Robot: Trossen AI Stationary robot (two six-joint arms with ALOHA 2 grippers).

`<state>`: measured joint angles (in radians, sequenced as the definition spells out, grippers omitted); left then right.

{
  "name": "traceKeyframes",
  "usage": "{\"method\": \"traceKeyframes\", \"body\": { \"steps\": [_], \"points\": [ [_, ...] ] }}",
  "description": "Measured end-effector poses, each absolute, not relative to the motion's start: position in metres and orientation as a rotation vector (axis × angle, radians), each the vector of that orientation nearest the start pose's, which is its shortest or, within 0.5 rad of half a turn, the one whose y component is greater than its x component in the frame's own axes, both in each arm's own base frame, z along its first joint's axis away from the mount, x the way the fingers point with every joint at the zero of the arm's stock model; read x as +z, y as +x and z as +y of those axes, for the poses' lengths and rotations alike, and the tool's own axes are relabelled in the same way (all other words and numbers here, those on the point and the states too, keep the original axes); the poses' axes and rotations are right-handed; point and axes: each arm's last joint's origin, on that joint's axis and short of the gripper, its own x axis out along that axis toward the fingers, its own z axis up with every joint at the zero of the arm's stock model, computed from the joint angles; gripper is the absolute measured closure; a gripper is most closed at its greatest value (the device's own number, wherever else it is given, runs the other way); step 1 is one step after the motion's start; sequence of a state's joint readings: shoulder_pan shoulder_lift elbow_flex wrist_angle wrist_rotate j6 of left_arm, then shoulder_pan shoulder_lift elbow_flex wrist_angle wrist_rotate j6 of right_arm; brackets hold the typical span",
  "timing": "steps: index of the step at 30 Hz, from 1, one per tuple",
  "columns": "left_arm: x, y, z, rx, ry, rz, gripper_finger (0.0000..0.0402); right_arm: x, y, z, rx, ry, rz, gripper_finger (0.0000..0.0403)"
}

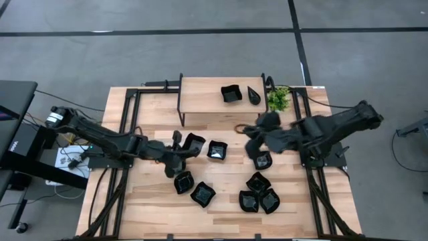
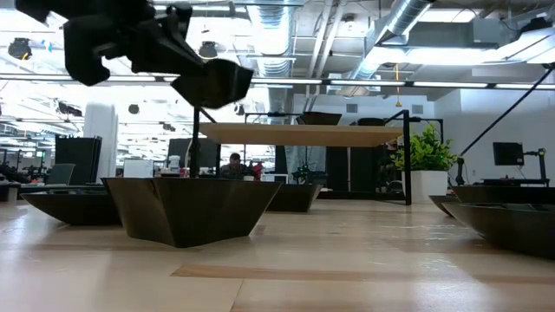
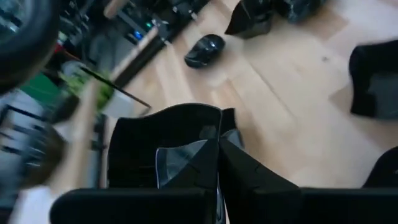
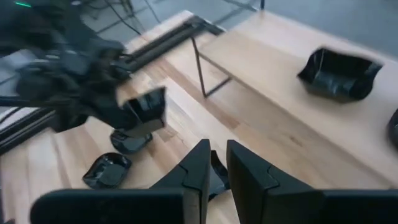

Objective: Pick & Place Mini shaped plates
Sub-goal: Stack the black distorted square plate on top of the black distorted square plate on the shelf

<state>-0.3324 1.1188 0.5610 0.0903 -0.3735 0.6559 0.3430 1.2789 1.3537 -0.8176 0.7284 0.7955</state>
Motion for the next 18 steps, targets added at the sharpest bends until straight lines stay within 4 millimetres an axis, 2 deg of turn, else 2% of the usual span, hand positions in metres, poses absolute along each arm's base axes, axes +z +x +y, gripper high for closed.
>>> {"method": "traceKeyframes", "body": {
  "steps": [5,12,18],
  "points": [
    [0.216,0.217,-0.078,-0.158,0.982,0.437,0.0387,0.345,0.286,0.064,-0.661,0.405,0.465,0.0354],
    [0.206,0.220,-0.084,-0.196,1.005,0.473,0.0392,0.325,0.338,0.045,-0.517,0.416,0.456,0.0336],
    [0.199,0.223,-0.087,-0.261,0.999,0.481,0.0394,0.308,0.368,0.024,-0.444,0.325,0.547,0.0304]
  ]
}}
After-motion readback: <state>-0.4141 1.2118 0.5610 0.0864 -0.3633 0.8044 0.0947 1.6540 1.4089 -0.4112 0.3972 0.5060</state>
